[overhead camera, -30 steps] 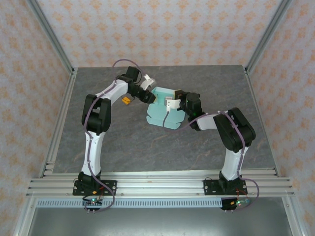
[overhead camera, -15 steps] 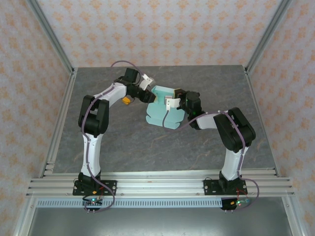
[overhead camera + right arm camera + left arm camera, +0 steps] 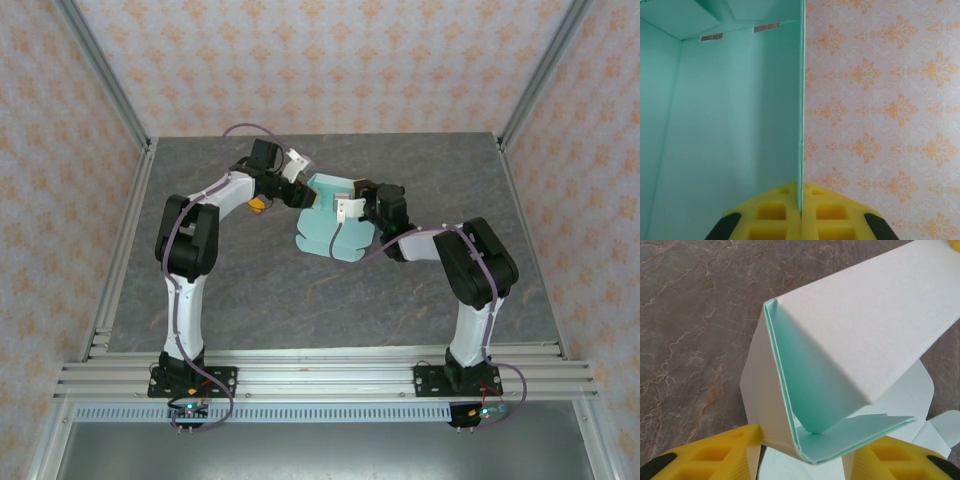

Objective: Fold the paper box

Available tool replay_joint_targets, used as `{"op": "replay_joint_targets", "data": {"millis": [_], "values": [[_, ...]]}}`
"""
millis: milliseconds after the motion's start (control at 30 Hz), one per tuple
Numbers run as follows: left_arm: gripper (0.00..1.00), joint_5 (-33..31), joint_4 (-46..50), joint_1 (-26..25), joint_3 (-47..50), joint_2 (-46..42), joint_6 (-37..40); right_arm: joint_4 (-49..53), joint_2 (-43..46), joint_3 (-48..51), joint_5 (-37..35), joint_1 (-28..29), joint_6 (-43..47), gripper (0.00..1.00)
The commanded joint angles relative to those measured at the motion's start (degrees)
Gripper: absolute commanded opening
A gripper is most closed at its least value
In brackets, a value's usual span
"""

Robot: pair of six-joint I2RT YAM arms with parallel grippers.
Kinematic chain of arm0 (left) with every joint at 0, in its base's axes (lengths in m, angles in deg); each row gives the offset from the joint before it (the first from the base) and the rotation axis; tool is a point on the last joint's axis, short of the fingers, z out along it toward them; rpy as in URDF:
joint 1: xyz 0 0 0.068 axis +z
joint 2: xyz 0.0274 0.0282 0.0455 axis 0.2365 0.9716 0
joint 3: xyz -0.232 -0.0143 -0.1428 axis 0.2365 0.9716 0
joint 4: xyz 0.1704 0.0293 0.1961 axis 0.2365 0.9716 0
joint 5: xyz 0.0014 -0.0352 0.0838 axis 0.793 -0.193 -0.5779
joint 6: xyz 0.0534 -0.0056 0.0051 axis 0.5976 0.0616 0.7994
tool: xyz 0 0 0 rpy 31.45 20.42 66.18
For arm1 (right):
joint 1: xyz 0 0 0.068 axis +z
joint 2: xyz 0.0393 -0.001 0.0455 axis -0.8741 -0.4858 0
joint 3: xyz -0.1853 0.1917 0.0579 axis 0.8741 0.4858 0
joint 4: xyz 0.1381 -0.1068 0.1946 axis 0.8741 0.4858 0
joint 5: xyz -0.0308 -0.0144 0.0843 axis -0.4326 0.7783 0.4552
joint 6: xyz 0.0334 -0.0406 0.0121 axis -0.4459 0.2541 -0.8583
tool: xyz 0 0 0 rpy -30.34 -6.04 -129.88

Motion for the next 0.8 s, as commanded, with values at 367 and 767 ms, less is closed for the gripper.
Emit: {"op": "replay_joint_targets", "data": {"millis": [367,767], "values": [[0.44,-7.74,-19.20,-1.52,8.24,-7.15,-6.78,6.02,-1.02,-2.43,3.55,0.34,-0.47,0.00],[0.44,-13.48,-25.12,-2.85,12.24,-8.84,-5.67,7.28,-2.18,-3.63,3.04,0.32,-0.54,0.00]]}}
